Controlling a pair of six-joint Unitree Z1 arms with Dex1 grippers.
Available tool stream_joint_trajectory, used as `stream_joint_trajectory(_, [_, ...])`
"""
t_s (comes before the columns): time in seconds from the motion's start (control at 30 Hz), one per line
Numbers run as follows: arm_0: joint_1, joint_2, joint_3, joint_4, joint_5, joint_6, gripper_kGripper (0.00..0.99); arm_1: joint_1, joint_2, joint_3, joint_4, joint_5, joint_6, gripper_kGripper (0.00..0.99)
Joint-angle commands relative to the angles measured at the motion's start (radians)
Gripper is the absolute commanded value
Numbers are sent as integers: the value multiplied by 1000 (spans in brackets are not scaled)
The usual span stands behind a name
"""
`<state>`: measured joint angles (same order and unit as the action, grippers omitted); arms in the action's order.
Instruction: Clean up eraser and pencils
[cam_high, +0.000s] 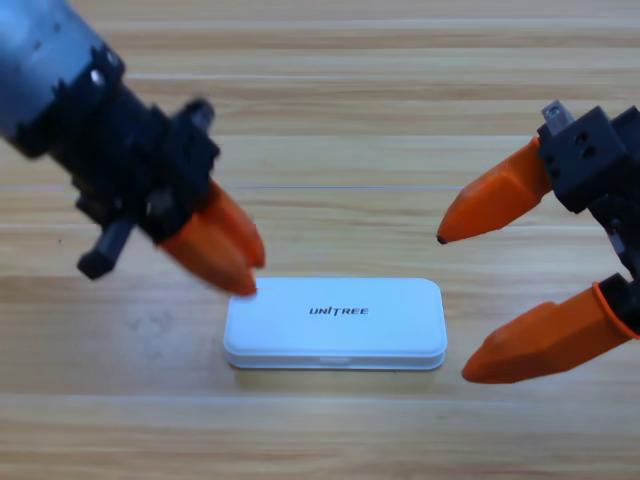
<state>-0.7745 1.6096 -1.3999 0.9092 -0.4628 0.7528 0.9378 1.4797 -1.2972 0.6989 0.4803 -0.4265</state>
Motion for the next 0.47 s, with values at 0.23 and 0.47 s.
stream_joint_trajectory(0.23, [-58, -53, 45, 10, 30, -41, 990, -19, 68, 4, -12, 17, 8, 960])
stream_joint_trajectory(0.47, [-58, -53, 65, 2, 42, -52, 990, -19, 73, 4, -12, 17, 6, 960])
